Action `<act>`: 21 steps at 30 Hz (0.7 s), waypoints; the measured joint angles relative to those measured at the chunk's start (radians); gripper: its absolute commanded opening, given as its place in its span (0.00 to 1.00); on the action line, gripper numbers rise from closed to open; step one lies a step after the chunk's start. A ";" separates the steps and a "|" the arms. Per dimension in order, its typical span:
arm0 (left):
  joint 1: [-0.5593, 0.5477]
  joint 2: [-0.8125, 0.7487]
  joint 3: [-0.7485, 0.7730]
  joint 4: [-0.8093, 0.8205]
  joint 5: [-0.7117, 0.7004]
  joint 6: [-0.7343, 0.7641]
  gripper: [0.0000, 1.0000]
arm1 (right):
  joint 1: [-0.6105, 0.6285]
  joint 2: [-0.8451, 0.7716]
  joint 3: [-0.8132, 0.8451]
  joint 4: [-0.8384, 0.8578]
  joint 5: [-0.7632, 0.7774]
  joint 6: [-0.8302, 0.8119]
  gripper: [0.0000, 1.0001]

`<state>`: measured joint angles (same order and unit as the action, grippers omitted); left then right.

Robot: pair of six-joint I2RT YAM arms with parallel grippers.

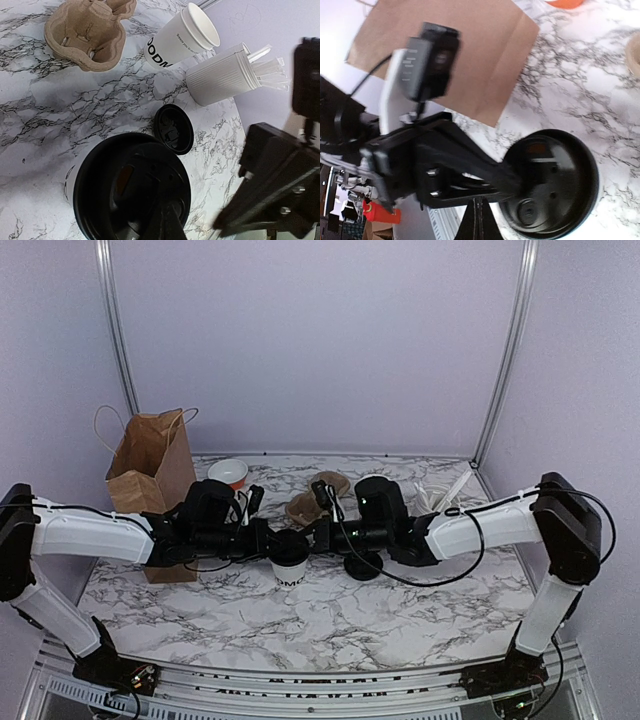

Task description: Pack the takeout coffee

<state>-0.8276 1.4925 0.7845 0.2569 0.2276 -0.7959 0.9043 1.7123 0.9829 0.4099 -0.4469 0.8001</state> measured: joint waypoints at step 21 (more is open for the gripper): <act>0.003 0.001 0.006 -0.009 -0.019 0.012 0.00 | -0.035 -0.030 0.044 -0.059 0.011 0.001 0.01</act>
<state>-0.8242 1.4933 0.7902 0.2478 0.2085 -0.7837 0.8688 1.6821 1.0267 0.3508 -0.4358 0.8013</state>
